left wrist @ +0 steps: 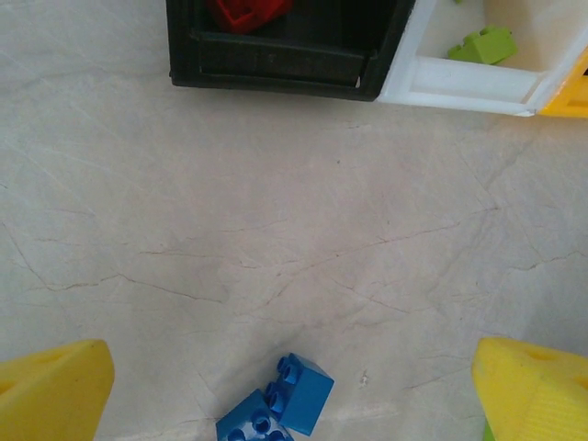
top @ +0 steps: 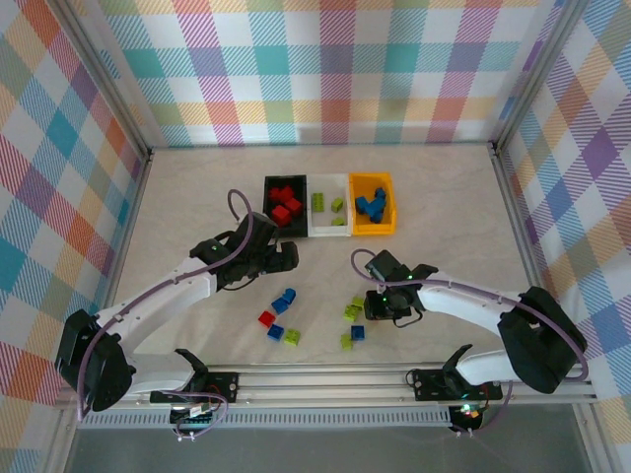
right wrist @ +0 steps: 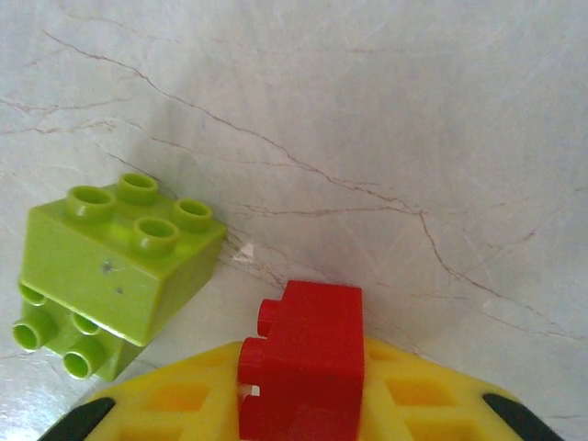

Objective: Sort the legos into containers by color

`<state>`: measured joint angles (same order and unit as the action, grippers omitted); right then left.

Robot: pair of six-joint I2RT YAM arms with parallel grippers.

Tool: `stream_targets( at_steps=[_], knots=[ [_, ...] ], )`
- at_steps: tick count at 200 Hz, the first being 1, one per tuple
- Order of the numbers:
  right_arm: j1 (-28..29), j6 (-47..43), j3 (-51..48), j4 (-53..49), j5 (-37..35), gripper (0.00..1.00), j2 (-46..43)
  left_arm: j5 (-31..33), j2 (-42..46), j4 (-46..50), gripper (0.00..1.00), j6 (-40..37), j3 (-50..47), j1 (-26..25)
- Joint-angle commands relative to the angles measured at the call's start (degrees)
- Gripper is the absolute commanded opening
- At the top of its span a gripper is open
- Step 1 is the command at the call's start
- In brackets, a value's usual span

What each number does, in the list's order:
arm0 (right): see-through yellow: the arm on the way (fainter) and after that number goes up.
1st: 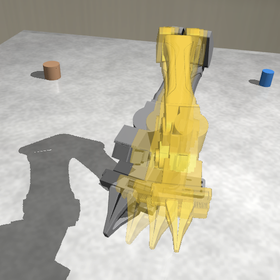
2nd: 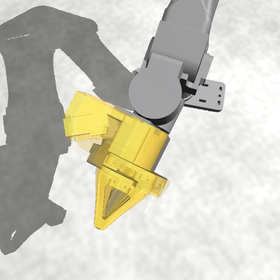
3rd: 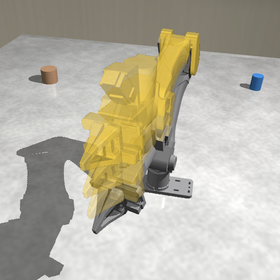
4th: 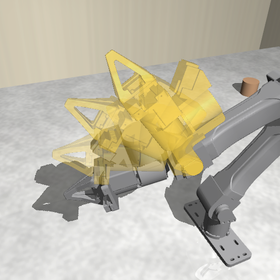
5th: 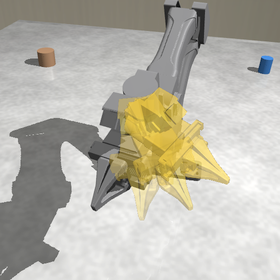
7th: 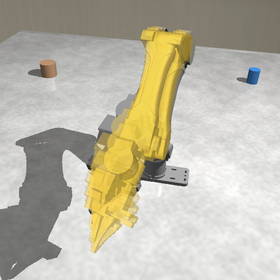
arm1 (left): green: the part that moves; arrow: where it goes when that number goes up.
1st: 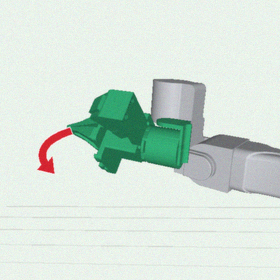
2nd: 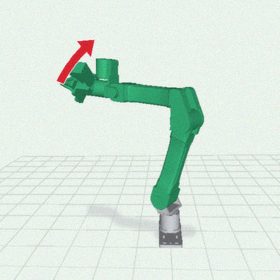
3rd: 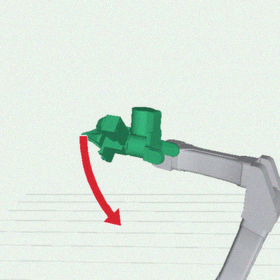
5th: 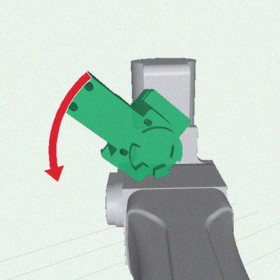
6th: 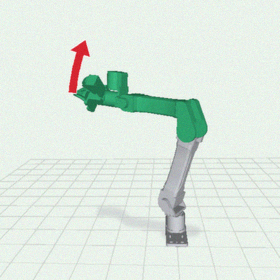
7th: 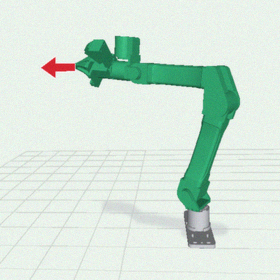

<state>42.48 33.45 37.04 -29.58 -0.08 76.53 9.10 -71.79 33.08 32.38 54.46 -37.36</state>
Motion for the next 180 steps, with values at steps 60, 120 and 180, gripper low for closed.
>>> stream_targets(
  at_steps=[60, 120, 180],
  knots=[
    [0.3, -10.2, 22.7, -0.2, 3.5, 0.26, 4.4, 9.2, 6.0, 7.2, 1.00, 1.9, -2.5, 0.4],
    [-1.2, -12.2, 55.5, 3.3, 6.3, 0.27, 32.2, 8.7, 11.3, 10.9, 1.00, 2.7, -5.4, 0.4],
    [-3.7, -11.7, 89.7, -8.8, 4.8, 0.30, 56.6, 6.2, 12.8, 11.1, 1.00, 2.7, -7.5, 0.5]
  ],
)
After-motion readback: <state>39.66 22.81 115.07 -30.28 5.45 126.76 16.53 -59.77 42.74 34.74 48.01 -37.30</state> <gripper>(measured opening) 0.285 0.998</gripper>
